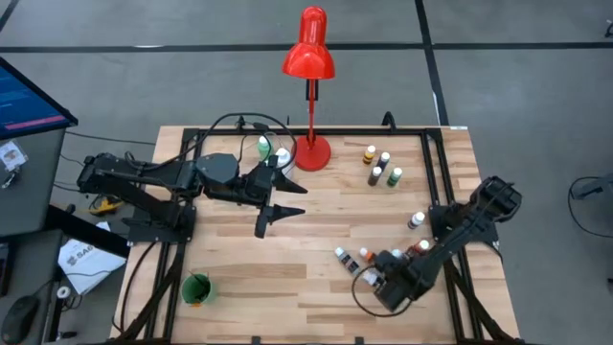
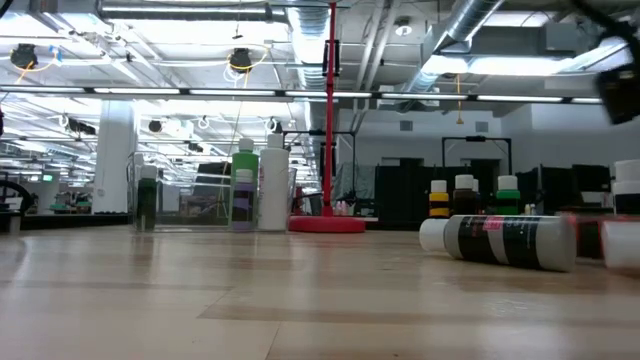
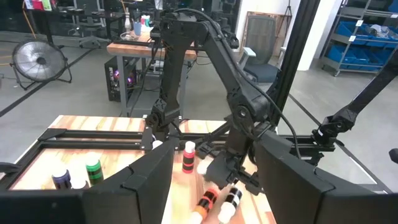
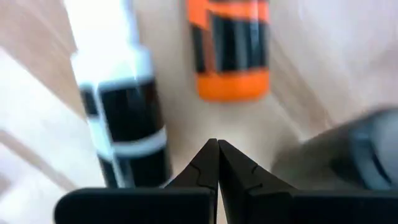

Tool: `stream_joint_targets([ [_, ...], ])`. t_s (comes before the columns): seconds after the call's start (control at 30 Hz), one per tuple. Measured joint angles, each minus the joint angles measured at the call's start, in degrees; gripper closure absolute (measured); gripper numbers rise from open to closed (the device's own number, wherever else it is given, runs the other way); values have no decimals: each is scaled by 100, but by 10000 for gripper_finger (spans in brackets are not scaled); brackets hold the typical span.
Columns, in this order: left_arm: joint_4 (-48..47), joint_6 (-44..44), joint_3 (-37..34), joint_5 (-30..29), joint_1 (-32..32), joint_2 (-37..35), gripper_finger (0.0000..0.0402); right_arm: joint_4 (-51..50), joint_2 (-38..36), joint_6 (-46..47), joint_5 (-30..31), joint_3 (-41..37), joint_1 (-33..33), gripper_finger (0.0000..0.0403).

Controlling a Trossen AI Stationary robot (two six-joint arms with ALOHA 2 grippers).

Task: Pick & Place Paint Supplies
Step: Adjust the paint bottles on the table, then put the gray paint bottle into the transparent bin

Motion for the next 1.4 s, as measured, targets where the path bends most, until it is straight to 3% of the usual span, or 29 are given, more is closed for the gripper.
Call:
stream_joint_targets([
  [0.37,-114,2,0,4,0,0,183,421,-17,-1364,485,274,-1009,403],
  [0.57,-286,24,0,6,17,6,183,-271,-399,-1936,564,932,-1184,403],
  [0.73,-194,46,10,116,181,206,183,-1222,-871,-1301,502,1175,-796,403],
  [0.9,127,164,9,1090,432,944,176,-1389,-1469,-229,487,1220,-50,403],
  [1.03,403,733,1,1822,495,1694,160,-1397,-1775,606,601,1221,515,403],
  [1.23,585,1392,-2,2206,526,2847,143,-1351,-1751,1518,890,1220,889,403],
  [1.4,1178,1744,-4,2465,564,3716,144,-947,-1505,1659,861,1217,975,403],
])
